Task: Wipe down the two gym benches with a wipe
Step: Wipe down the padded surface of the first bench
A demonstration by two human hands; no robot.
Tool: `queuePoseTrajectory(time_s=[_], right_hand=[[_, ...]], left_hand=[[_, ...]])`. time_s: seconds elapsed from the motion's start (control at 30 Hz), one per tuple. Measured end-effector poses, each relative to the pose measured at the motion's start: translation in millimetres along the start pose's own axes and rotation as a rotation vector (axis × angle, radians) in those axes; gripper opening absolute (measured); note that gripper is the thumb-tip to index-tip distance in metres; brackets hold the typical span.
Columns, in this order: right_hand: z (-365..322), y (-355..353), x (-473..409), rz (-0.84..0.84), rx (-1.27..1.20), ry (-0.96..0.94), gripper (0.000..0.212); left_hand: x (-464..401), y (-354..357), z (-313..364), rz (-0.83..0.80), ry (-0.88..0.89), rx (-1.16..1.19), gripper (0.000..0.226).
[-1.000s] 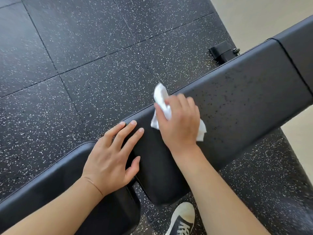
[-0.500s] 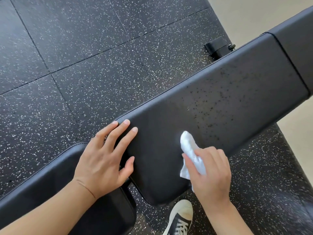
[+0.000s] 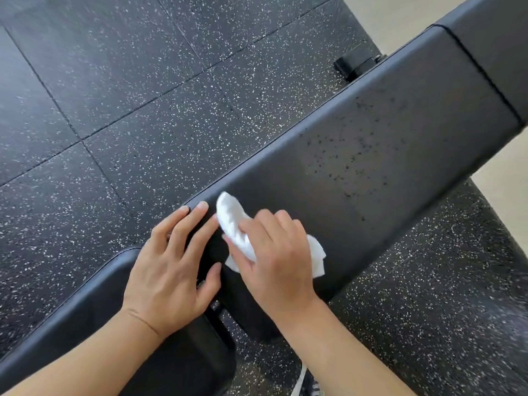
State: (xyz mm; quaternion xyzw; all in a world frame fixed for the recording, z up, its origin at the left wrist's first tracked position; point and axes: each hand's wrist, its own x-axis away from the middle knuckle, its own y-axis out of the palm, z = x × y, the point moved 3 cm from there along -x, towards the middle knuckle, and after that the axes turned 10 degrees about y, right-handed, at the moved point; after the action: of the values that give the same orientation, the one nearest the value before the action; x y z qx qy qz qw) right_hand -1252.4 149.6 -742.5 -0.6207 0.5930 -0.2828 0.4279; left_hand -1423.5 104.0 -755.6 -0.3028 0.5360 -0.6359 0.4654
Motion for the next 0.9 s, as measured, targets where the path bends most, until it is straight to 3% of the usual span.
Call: queuePoseTrajectory(time_s=[0.1,0.23,0.43,0.53,0.77,0.9], right_hand=[[45.0,-30.4,61.7,-0.013,0.042,-0.064,0.023],[73.6,-41.0,58.9,0.031,0.095,-0.054,0.026],[16.5,-0.8,-13.6,0.158,0.058,0.175,0.030],[-14.8,13.4,-21.4,0.119,0.060,0.138,0.027],[6.3,-15.4,108.2,-0.048,0.115,-0.068,0.022],[5.2,-12.3,63.2,0.002,0.130,-0.030,0.027]], left_hand=[[-0.7,1.0,-0.4,-0.012,-0.005,-0.016,0.070],[-2.5,-0.4,0.2,0.005,0.000,-0.018,0.070],[-2.8,-3.9,1.2,-0.020,-0.002,0.015,0.072],[-2.2,-5.1,0.4,-0.025,-0.027,0.057,0.074],[2.6,-8.4,0.0,0.026,-0.149,0.152,0.075],[5.0,-10.5,-1.8,0.040,-0.207,0.182,0.073]])
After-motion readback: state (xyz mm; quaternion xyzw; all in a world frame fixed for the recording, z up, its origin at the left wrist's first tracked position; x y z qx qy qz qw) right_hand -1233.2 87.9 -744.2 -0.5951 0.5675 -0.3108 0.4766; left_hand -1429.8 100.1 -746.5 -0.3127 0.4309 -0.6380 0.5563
